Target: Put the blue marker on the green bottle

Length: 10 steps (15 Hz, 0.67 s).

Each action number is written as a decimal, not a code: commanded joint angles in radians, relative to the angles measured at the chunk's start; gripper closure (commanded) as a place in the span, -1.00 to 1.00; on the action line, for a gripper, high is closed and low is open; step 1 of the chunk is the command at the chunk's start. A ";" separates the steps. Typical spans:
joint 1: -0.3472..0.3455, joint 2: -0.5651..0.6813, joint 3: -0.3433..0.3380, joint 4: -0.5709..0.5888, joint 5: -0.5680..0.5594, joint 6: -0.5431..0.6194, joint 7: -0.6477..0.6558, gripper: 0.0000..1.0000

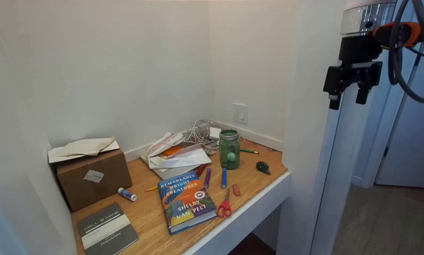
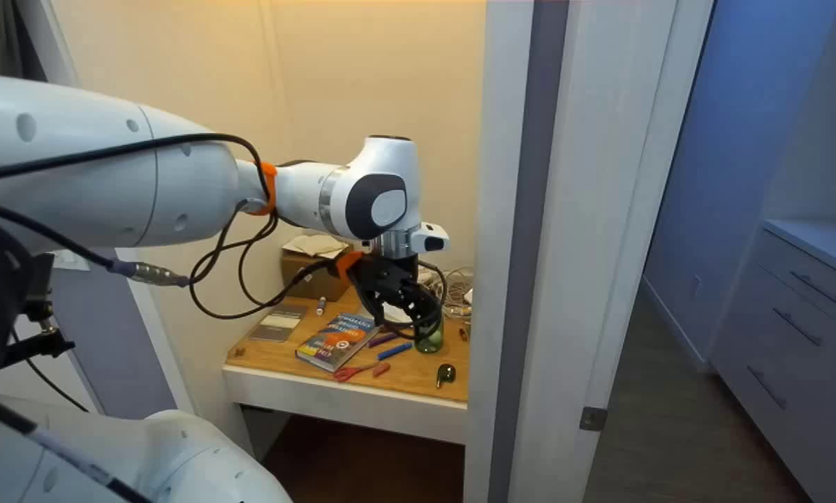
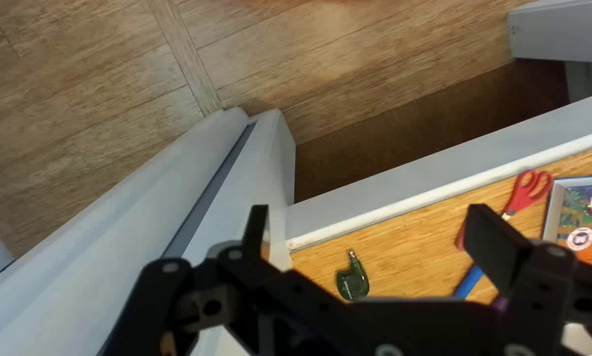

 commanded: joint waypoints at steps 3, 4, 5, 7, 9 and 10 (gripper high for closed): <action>-0.006 0.000 0.005 0.002 0.003 -0.002 -0.003 -1.00; -0.006 0.000 0.005 0.002 0.003 -0.002 -0.003 -1.00; -0.006 0.000 0.005 0.002 0.003 -0.002 -0.003 -1.00; -0.006 0.000 0.005 0.002 0.003 -0.002 -0.003 -1.00; -0.006 0.000 0.005 0.002 0.003 -0.002 -0.003 -1.00; -0.006 0.000 0.005 0.002 0.003 -0.002 -0.003 -1.00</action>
